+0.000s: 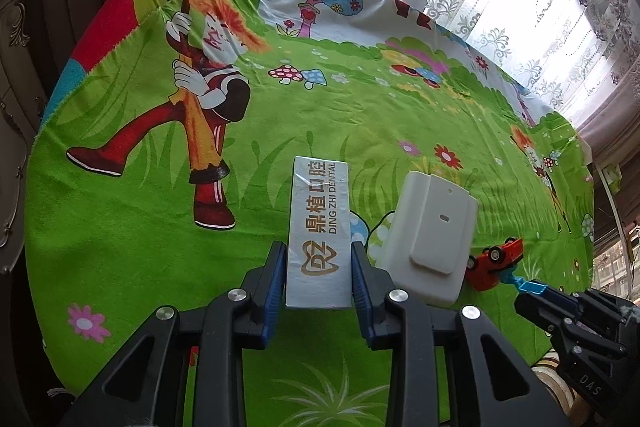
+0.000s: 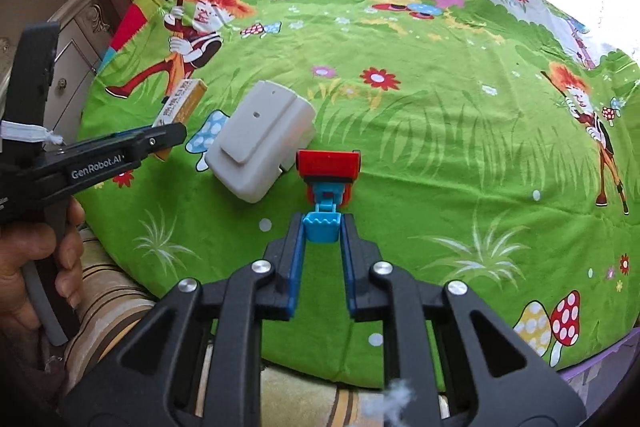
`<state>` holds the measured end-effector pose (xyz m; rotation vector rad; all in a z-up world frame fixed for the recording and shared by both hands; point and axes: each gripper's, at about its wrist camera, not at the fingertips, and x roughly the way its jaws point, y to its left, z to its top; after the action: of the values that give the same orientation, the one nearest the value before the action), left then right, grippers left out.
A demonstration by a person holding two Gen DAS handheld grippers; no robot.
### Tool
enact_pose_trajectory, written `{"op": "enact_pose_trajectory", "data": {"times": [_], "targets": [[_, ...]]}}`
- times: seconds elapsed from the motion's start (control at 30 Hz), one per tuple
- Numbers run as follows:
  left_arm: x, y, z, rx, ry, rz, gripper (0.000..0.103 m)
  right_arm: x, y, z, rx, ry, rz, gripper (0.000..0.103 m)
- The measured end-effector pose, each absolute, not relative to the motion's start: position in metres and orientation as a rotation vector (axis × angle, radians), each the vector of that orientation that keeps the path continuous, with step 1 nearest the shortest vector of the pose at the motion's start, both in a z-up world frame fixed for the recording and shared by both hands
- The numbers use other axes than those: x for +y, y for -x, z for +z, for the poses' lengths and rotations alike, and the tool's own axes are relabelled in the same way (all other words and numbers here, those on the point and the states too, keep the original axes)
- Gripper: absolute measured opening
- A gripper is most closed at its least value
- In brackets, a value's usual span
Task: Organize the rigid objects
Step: 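Carry the dental box and red car toward the purple-rimmed box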
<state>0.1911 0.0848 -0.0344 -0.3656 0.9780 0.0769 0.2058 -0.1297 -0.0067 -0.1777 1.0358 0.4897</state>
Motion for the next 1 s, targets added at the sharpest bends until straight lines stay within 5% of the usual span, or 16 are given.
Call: {"op": "enact_pose_trajectory", "data": {"times": [1.0], "targets": [[0.024,-0.168,0.012,0.901,0.305,-0.004,0.033,-0.233,-0.183,0.032,0.949,-0.060,0.463,0.020]]}}
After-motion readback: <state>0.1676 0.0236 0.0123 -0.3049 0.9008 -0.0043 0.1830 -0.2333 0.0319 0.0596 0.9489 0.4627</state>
